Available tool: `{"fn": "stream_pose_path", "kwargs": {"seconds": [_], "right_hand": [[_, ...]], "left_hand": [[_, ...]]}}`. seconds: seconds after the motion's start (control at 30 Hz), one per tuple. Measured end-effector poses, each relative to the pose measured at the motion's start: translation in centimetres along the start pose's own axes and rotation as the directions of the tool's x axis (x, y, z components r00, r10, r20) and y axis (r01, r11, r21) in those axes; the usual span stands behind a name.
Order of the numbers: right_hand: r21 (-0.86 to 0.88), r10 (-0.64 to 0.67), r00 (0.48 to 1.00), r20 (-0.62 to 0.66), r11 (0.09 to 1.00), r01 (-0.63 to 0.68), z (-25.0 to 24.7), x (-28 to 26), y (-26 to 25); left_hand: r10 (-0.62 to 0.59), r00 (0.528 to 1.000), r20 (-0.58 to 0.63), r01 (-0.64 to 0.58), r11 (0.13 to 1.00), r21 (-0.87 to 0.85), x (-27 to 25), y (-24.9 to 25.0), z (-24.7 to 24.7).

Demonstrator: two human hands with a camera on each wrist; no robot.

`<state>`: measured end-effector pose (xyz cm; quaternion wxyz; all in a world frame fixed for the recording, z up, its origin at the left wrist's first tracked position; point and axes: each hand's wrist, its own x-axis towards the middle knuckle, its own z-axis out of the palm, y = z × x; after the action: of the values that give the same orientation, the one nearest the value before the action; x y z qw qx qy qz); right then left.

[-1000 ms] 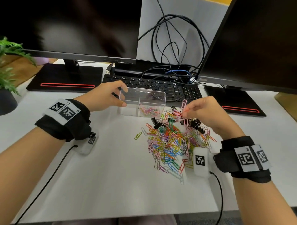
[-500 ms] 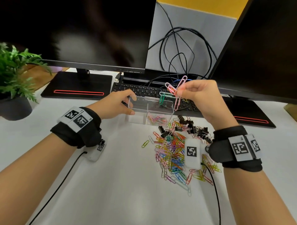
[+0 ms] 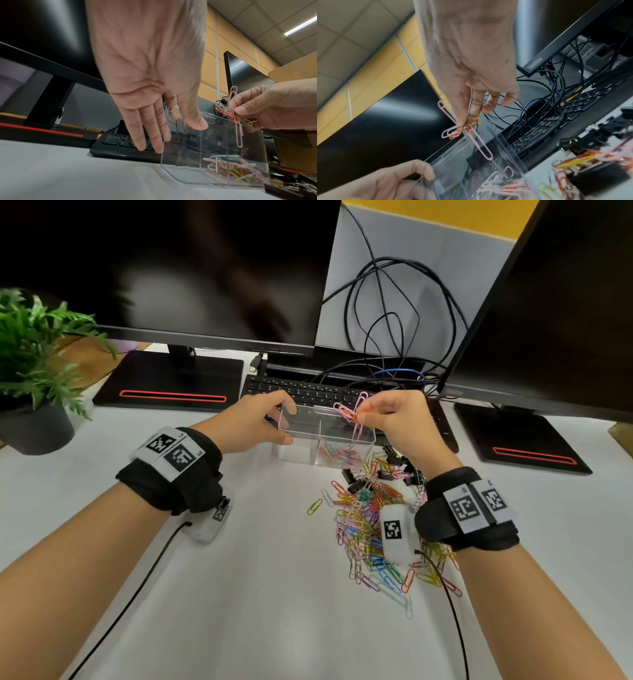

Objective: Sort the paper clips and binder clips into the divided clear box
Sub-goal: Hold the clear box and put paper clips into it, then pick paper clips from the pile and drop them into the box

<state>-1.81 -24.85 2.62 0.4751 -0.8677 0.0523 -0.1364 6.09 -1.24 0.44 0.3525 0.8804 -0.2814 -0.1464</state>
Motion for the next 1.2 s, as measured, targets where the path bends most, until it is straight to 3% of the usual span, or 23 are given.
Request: {"fn": "stream_pose_path", "kwargs": {"seconds": [0.23, 0.4, 0.57, 0.67, 0.73, 0.83, 0.97, 1.07, 1.2], "right_hand": [[-0.079, 0.045, 0.999, 0.025, 0.996, -0.043, -0.5, -0.6, 0.3], [-0.178, 0.001, 1.0, -0.022, 0.984, -0.005, -2.3, -2.1, 0.3], [-0.318, 0.157, 0.988, -0.005, 0.936, -0.151, -4.9, -4.5, 1.3], [-0.495, 0.315, 0.948, 0.035, 0.83, -0.258, -5.7, -5.6, 2.1], [-0.618, 0.446, 0.892, 0.077, 0.724, -0.308, -5.9, -6.2, 2.5], [-0.759, 0.587, 0.8, 0.124, 0.576, -0.305, -5.9, -6.7, 2.9], [-0.861, 0.669, 0.731, 0.131, 0.442, -0.25, -5.3, -6.6, 3.3], [-0.889, 0.675, 0.726, 0.131, 0.404, -0.215, -4.5, -6.8, 3.2], [-0.887, 0.613, 0.774, 0.16, 0.433, -0.161, -3.8, -7.0, 2.5]], "left_hand": [[-0.007, 1.0, 0.008, 0.007, 1.0, 0.0, 0.0, 0.0, 0.0], [-0.006, 1.0, 0.01, 0.006, 1.0, 0.008, 0.1, 0.0, 0.1], [-0.012, 1.0, 0.01, 0.012, 1.0, 0.007, 0.0, -0.1, 0.0], [-0.009, 1.0, -0.005, 0.009, 1.0, 0.01, 0.0, -0.2, 0.1], [-0.008, 1.0, -0.009, 0.009, 1.0, 0.021, 0.0, -0.1, 0.1], [-0.012, 1.0, -0.006, 0.013, 0.999, 0.044, 0.0, -0.1, 0.1], [-0.03, 1.0, -0.003, 0.03, 0.999, 0.041, 0.0, 0.0, 0.1], [-0.043, 0.999, -0.002, 0.043, 0.998, 0.034, 0.0, 0.1, 0.1], [-0.047, 0.999, 0.003, 0.047, 0.998, 0.038, 0.0, 0.1, 0.1]]}}
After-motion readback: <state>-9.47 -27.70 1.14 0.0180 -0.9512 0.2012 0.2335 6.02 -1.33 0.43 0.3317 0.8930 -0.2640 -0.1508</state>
